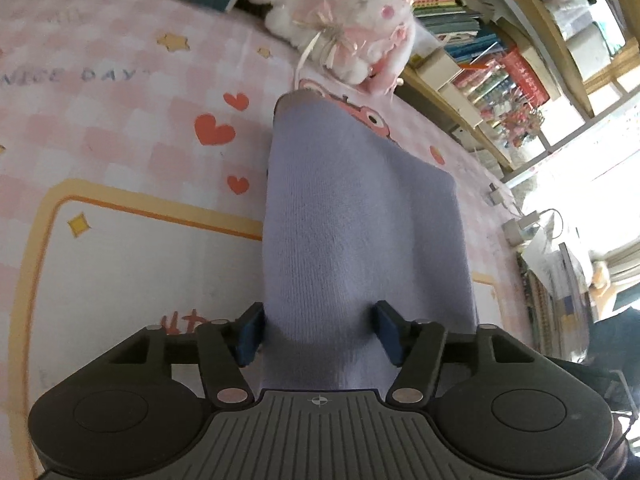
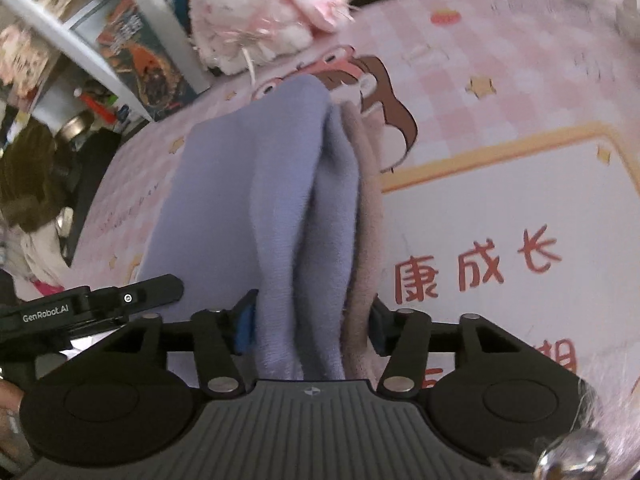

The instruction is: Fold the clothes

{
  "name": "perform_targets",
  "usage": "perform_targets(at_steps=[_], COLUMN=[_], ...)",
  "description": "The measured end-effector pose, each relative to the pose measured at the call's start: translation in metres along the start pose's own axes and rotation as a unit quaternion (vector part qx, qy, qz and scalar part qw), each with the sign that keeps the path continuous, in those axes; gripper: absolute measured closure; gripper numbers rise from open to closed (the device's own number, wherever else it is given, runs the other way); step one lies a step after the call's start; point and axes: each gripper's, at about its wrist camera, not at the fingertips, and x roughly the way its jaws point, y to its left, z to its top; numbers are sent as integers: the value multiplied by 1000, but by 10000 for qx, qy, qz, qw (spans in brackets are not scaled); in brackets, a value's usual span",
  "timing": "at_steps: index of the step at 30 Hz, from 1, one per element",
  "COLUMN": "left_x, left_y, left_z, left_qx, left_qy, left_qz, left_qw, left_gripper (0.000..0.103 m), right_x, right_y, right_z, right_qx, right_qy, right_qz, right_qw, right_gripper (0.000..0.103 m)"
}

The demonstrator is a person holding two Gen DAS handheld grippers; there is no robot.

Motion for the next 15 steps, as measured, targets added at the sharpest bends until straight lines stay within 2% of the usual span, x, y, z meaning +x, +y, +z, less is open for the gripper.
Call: perform_targets(at_steps=[2, 5, 8, 10, 15], left_x=[4, 4, 1, -5, -25], left_y=[2, -2, -7, -17, -42], left_z=[-1, -3, -5, -7, -10], left_qx=[-139, -136, -125, 10, 407], left_qy=[-66, -146, -253, -377, -738], left_qz=[-102, -35, 56, 126, 223], left_qw=[9998, 9998, 9996, 9992, 9962], left_gripper=[41, 46, 55, 58, 59], right_x=[2, 5, 8, 1, -22], right_y=[-4, -3, -2, 3, 19], right_z=[1, 3, 6, 5, 1], right_qx=[115, 72, 20, -145, -695], right_qy=[26, -13, -7, -158, -662], right_qz=[120, 232, 338, 337, 266], right_qw=[9999, 9997, 9994, 9992, 9950], right_gripper=[49, 52, 64, 73, 75])
